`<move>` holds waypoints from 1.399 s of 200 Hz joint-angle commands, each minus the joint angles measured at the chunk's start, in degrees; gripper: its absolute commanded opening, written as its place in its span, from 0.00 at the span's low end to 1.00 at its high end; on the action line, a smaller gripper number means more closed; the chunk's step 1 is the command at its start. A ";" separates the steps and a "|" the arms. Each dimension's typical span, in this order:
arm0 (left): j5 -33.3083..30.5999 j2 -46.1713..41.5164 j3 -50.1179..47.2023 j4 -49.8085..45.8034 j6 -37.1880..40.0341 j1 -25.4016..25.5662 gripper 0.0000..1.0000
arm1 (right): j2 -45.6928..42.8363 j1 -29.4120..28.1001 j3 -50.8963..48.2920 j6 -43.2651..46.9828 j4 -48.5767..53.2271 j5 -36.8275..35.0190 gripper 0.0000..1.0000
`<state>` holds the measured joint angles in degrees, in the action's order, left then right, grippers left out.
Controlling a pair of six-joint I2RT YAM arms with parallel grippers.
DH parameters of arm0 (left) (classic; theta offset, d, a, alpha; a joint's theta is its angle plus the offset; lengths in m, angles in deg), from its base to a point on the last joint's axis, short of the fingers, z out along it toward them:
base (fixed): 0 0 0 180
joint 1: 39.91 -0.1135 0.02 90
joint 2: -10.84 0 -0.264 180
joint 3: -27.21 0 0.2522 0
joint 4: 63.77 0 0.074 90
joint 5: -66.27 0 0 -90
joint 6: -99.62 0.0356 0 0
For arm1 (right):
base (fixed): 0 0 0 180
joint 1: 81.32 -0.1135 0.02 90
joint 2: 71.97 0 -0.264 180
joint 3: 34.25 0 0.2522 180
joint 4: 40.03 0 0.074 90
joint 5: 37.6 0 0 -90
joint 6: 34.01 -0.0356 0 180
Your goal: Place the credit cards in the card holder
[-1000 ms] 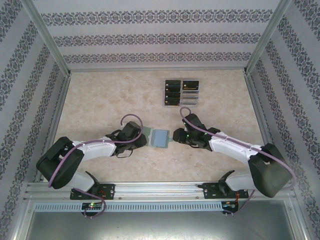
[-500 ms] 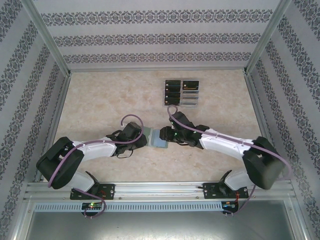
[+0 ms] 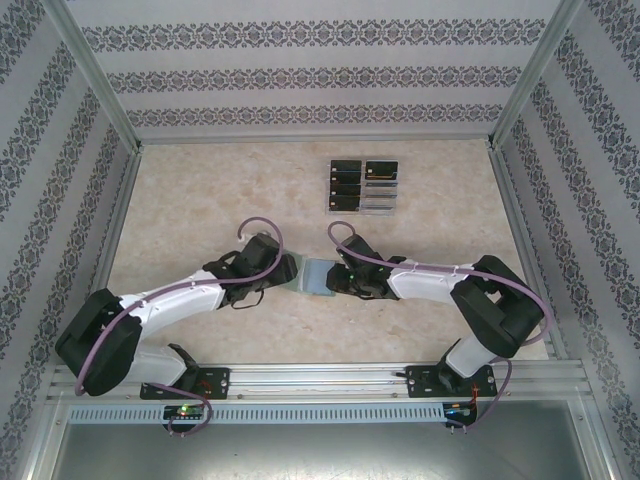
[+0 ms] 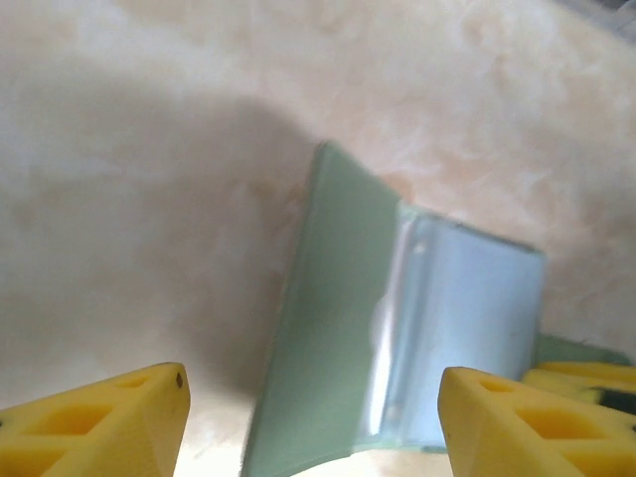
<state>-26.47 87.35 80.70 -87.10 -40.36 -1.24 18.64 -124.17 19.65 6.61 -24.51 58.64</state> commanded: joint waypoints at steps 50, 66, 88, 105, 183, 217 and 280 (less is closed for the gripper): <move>-1.51 11.81 14.03 -12.04 13.54 -1.97 0.73 | -0.20 2.47 -1.68 1.17 -1.85 -0.63 0.30; -3.22 14.68 15.84 -14.30 15.61 -2.31 0.72 | -0.79 3.67 -2.22 1.95 -1.37 -0.54 0.30; -5.23 16.92 16.54 -15.61 17.13 -2.36 0.72 | -1.66 5.34 -3.21 2.93 -1.06 -0.09 0.30; -5.47 17.72 16.39 -15.88 17.36 -2.36 0.72 | -2.09 6.75 -3.88 3.58 -0.87 0.22 0.30; -0.35 18.67 10.00 -11.03 13.55 -1.83 0.66 | -6.84 7.77 -1.54 4.23 1.46 3.78 0.33; 0.11 18.34 9.22 -9.54 12.90 -1.02 0.66 | -7.87 6.62 0.78 4.65 3.97 3.52 0.38; 0.55 17.80 9.67 -9.24 12.89 -0.79 0.66 | -2.66 5.07 3.53 4.54 3.55 3.74 0.45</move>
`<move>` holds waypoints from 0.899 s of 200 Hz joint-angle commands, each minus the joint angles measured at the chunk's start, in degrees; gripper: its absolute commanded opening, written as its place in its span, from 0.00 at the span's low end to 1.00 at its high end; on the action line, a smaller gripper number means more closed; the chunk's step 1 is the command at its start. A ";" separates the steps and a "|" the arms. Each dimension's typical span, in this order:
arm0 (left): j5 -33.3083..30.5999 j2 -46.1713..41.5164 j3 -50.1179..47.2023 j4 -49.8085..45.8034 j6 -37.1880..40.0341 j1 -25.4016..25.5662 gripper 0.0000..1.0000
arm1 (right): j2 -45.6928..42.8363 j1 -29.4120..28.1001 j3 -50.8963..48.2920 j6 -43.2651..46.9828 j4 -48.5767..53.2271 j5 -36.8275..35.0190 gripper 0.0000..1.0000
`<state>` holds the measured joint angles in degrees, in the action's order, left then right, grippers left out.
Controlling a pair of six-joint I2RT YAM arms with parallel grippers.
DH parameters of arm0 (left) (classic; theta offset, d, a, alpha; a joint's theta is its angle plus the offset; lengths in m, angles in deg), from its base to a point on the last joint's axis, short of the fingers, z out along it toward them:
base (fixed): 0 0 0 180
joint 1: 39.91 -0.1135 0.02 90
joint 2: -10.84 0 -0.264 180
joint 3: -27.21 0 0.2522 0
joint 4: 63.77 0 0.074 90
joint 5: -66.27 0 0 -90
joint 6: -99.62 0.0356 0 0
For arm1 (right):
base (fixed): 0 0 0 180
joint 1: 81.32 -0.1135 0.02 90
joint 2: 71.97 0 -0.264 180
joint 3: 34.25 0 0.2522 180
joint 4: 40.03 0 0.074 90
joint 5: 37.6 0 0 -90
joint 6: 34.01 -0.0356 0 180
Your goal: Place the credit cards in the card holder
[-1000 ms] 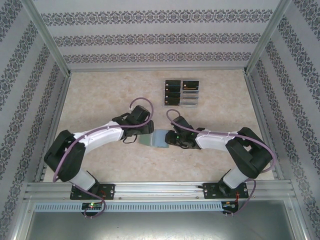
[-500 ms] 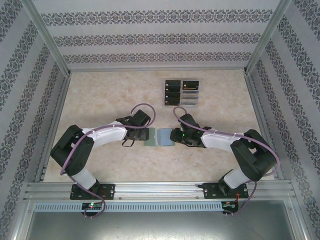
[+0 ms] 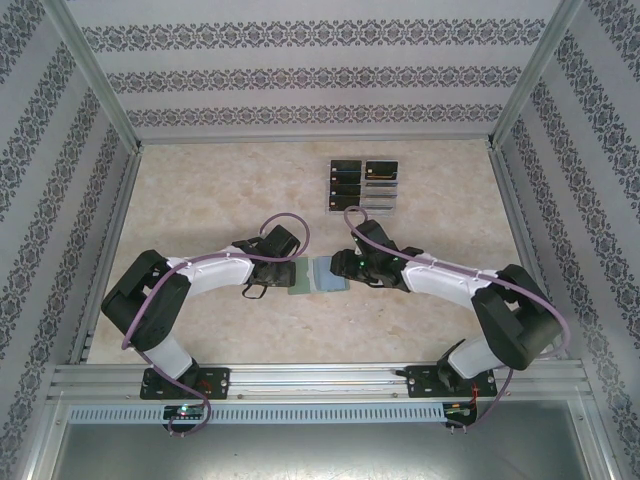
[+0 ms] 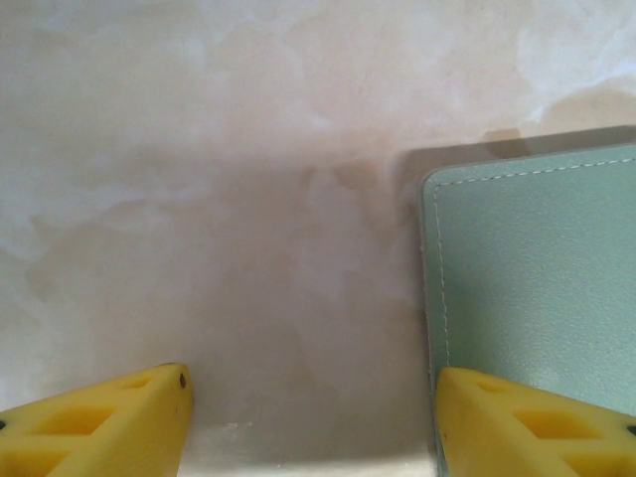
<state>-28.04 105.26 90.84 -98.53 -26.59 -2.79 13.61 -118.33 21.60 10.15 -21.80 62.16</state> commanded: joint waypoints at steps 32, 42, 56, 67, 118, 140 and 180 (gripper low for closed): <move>2.04 -0.10 -0.57 2.36 -0.88 0.76 0.66 | 5.23 -1.00 2.36 1.04 0.26 0.51 0.45; 2.03 -0.17 -0.62 2.40 -0.96 0.76 0.66 | 5.86 -1.07 2.47 1.02 0.07 0.68 0.44; 2.03 -0.24 -0.73 2.53 -0.97 0.76 0.66 | 6.67 -1.21 2.56 1.09 -0.36 0.82 0.44; 2.05 -0.19 -0.73 2.54 -0.97 0.77 0.66 | 7.14 -1.30 2.56 0.87 -0.64 0.95 0.44; 2.30 0.15 -0.48 2.98 -1.04 0.76 0.66 | 5.20 -2.52 2.65 0.52 0.46 -0.48 0.44; 2.38 0.25 -0.32 2.91 -1.05 0.82 0.66 | 3.22 -3.11 2.94 0.76 2.87 -3.19 0.44; 2.38 0.24 -0.41 2.90 -0.95 0.76 0.66 | 3.27 -4.20 4.91 2.42 6.35 -4.87 0.44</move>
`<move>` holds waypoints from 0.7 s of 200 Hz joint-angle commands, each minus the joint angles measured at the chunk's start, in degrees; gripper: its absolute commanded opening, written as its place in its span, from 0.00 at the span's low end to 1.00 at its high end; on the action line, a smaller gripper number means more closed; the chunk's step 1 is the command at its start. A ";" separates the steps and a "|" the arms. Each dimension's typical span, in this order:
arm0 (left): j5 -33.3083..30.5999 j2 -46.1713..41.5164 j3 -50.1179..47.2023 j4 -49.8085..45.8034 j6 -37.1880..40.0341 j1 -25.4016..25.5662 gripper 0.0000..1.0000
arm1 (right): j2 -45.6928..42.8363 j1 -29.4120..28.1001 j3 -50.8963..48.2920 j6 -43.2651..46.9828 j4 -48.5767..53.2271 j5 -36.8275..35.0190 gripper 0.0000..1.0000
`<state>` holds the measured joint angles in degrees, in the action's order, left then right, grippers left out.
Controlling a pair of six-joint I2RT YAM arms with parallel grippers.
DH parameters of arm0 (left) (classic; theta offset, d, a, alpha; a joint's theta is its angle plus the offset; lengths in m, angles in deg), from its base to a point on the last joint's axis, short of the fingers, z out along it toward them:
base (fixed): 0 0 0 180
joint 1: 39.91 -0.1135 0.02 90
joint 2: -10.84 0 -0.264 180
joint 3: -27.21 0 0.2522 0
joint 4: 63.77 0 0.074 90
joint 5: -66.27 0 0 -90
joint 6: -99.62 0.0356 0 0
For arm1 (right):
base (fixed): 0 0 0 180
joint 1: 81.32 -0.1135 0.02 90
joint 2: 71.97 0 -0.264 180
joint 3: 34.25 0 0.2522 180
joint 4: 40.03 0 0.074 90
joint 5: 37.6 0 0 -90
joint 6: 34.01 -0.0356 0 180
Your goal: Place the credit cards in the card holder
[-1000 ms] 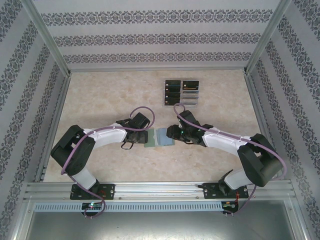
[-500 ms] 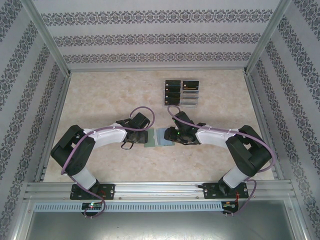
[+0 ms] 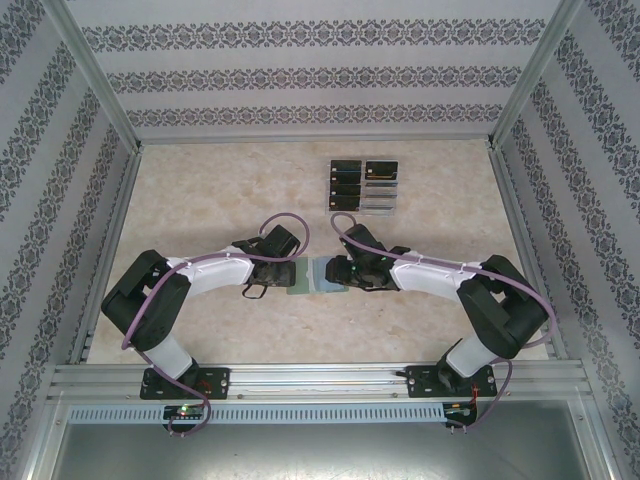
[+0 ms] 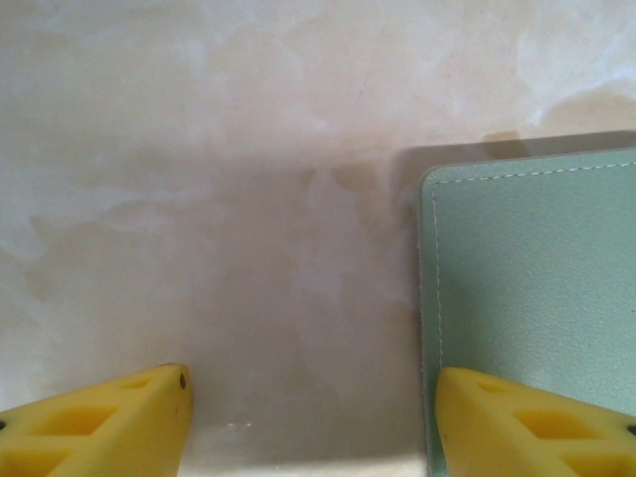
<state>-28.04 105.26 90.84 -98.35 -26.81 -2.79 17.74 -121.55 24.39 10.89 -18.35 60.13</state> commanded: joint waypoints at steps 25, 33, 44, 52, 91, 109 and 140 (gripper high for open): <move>2.38 0.25 -0.50 2.89 -0.86 0.76 0.66 | -0.15 -1.24 2.53 1.60 2.57 -3.01 0.45; 2.47 0.33 -0.47 2.89 -0.92 0.78 0.66 | 0.37 -1.33 2.83 1.74 2.82 -3.03 0.44; 2.50 0.34 -0.39 2.75 -0.89 0.76 0.66 | 0.73 -1.47 3.38 1.77 3.61 -3.64 0.45; 2.56 0.34 -0.39 2.80 -0.88 0.76 0.66 | 0.73 -1.50 3.45 1.77 4.39 -4.67 0.44; 2.73 0.41 0.02 2.74 -0.77 0.76 0.66 | -2.26 -1.31 2.70 2.21 7.46 -7.93 0.45; 2.73 0.37 -0.04 2.71 -0.75 0.78 0.66 | -3.28 -1.48 2.92 2.47 7.22 -6.80 0.46; 2.73 0.42 -0.34 2.98 -0.79 0.76 0.66 | -1.15 -1.77 4.46 2.86 6.14 -4.76 0.45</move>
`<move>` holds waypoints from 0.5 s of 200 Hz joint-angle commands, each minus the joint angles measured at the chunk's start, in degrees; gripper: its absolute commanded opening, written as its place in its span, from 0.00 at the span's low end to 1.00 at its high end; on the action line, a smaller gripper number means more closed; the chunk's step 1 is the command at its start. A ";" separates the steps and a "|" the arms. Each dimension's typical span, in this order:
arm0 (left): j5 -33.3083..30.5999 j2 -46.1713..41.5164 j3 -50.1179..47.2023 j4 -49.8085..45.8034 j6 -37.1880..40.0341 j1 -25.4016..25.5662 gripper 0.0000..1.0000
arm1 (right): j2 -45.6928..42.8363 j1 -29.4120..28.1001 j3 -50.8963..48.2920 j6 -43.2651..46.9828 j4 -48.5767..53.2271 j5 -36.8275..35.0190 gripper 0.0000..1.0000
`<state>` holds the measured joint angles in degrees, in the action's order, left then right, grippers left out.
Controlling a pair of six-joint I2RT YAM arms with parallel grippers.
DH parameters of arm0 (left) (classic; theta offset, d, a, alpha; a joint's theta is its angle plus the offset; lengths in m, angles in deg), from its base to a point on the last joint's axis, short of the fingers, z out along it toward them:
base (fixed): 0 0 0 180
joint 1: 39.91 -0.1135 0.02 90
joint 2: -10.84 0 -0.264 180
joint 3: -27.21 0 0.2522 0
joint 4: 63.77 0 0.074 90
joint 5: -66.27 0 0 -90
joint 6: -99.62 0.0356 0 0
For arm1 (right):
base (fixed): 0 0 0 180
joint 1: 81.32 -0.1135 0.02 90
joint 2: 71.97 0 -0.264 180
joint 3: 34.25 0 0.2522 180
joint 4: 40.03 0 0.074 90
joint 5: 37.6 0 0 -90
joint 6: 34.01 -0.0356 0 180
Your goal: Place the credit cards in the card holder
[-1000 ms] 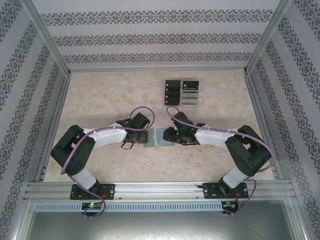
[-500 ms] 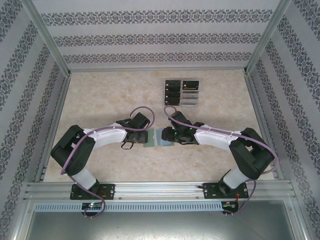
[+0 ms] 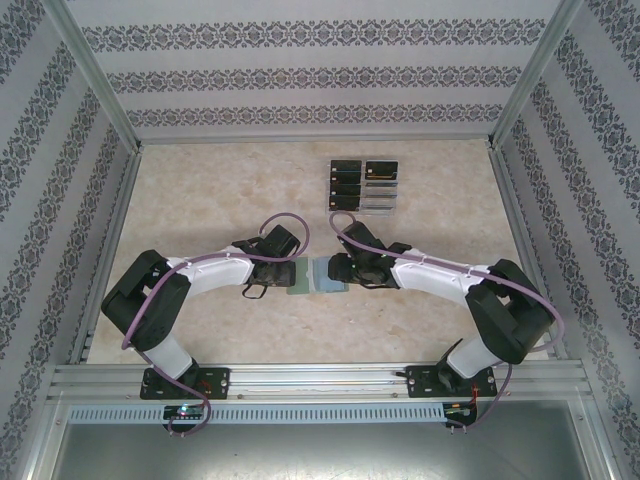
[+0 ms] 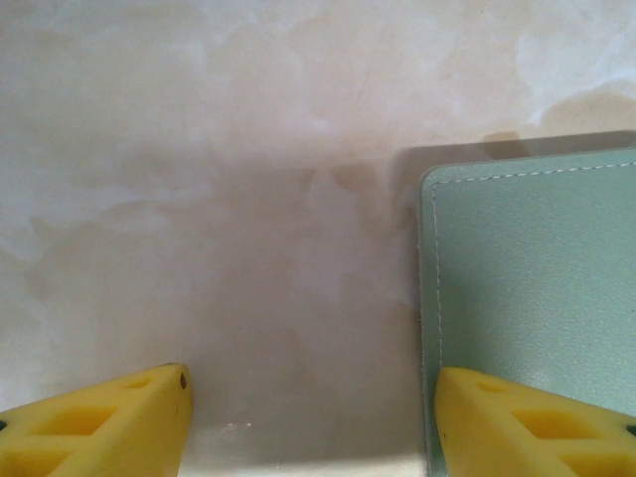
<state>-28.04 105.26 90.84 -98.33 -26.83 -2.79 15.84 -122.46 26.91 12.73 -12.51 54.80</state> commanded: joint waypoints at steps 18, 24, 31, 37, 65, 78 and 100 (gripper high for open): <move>2.74 0.43 -0.39 3.05 -0.90 0.76 0.66 | 2.85 -0.99 2.65 1.01 -0.55 1.40 0.45; 2.73 0.42 -0.40 3.04 -0.88 0.76 0.66 | 3.57 -0.92 2.78 0.99 -0.87 1.69 0.45; 2.82 0.42 -0.43 3.04 -0.86 0.76 0.66 | 4.34 -0.97 2.90 0.92 -1.39 2.10 0.45; 2.82 0.38 -0.38 3.04 -0.88 0.76 0.66 | 4.91 -1.02 2.96 0.83 -1.93 2.34 0.45; 2.66 0.25 -0.48 2.95 -0.82 0.77 0.66 | 7.78 -1.02 3.14 0.64 -3.12 3.30 0.45; 2.59 0.16 -0.56 3.03 -0.76 0.76 0.66 | 8.96 -0.97 3.14 0.51 -3.62 3.77 0.44; 2.73 0.25 -0.62 3.30 -0.98 0.76 0.66 | 11.09 -0.98 3.23 -0.18 -5.30 6.00 0.45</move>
<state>-28.04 105.26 90.82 -98.31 -26.83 -2.79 23.99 -123.12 29.38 12.86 -15.72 58.03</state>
